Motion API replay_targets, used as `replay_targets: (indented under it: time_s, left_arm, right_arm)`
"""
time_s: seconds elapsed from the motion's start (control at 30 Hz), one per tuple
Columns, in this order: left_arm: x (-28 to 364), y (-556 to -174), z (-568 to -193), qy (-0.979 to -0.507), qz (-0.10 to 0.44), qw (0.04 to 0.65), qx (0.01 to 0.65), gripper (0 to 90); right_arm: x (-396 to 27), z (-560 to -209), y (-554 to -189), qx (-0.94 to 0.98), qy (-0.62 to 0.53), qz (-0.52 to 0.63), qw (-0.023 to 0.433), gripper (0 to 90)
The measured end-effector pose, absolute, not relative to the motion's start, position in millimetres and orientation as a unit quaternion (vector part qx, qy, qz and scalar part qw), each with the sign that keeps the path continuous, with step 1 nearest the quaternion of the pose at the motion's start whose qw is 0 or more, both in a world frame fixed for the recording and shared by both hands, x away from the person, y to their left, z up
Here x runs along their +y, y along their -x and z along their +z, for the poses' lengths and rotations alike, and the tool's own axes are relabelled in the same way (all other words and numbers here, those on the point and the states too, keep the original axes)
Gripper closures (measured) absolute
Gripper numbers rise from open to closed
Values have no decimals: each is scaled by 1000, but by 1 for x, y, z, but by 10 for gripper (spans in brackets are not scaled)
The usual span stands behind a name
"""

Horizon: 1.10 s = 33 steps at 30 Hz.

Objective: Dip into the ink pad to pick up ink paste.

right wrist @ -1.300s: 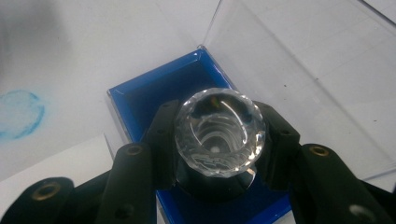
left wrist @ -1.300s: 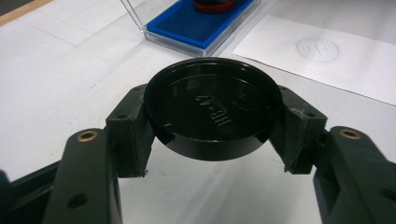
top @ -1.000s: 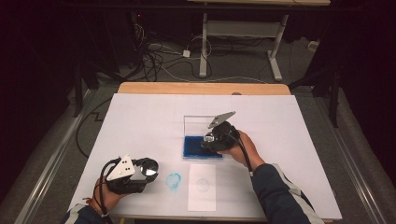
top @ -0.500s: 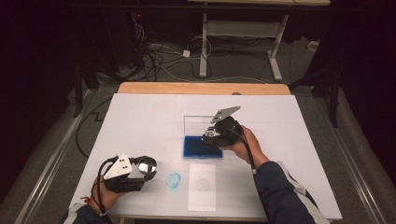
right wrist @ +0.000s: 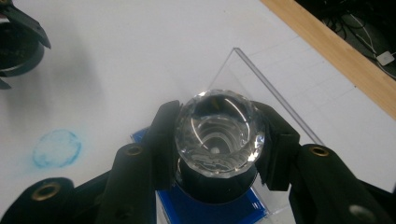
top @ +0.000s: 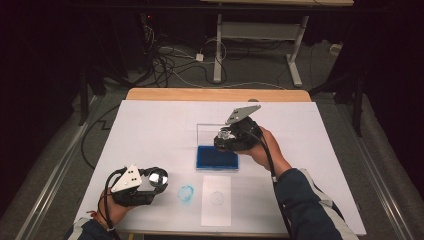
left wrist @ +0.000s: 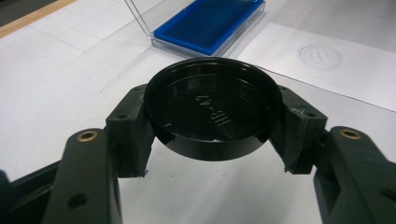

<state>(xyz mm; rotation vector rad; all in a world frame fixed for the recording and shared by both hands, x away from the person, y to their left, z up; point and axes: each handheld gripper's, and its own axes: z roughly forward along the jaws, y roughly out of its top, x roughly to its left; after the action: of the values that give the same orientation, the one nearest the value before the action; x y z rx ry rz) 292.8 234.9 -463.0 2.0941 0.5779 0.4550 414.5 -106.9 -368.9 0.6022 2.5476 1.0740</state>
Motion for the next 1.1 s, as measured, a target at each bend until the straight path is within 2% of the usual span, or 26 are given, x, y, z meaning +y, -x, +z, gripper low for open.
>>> replay_targets:
  time_s: [0.53, 1.1]
  left_arm:
    - [234, -293, -464, -848, 182, 441, 230, 363]
    - [233, -293, -466, -851, 178, 438, 228, 362]
  right_arm:
    - [-97, -427, -426, 902, -228, 346, 118, 567]
    - [-95, -435, -428, 901, -236, 348, 111, 568]
